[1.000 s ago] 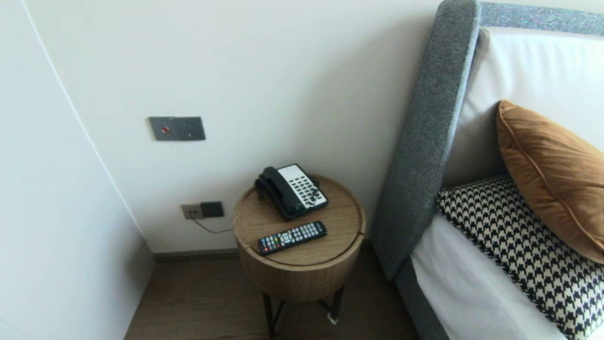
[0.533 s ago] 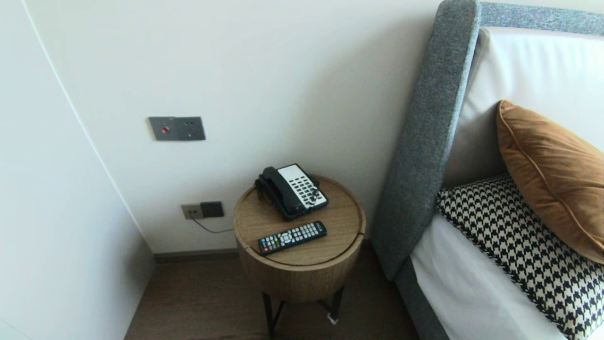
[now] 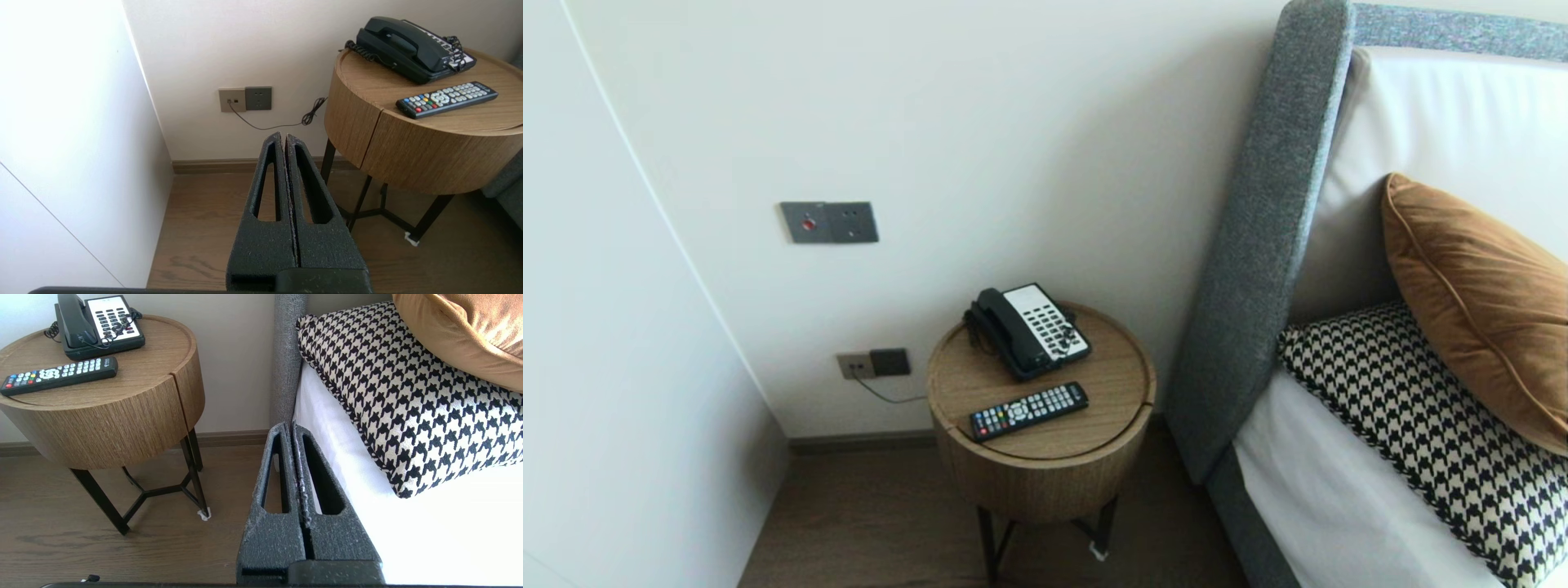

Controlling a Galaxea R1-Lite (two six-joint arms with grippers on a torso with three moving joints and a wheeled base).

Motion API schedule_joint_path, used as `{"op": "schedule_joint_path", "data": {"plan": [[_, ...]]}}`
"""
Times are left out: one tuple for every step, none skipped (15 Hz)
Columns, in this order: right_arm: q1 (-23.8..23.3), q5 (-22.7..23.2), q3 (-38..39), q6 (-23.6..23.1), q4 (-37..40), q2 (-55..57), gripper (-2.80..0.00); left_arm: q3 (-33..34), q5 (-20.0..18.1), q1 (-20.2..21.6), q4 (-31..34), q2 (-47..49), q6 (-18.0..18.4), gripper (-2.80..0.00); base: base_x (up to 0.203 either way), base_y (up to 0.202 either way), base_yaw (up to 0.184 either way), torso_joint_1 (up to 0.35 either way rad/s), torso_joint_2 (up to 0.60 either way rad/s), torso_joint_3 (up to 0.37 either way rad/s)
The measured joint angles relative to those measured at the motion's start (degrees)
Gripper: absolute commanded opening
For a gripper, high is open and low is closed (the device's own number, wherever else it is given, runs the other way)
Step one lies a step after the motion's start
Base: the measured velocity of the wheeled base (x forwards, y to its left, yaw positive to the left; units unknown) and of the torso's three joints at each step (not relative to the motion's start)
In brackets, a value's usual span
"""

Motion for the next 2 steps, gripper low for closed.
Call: {"op": "schedule_joint_path", "data": {"plan": [[0.0,-0.02,0.0,0.05,0.0,0.0,-2.8,0.0,0.01,0.0,0.0,0.0,-0.02,-2.8,0.0,0.0,0.0,0.0,0.0,0.0],[0.0,0.0,0.0,-0.03,-0.04,0.0,-2.8,0.0,0.02,0.0,-0.02,0.0,-0.02,-2.8,0.0,0.0,0.0,0.0,0.0,0.0]]}}
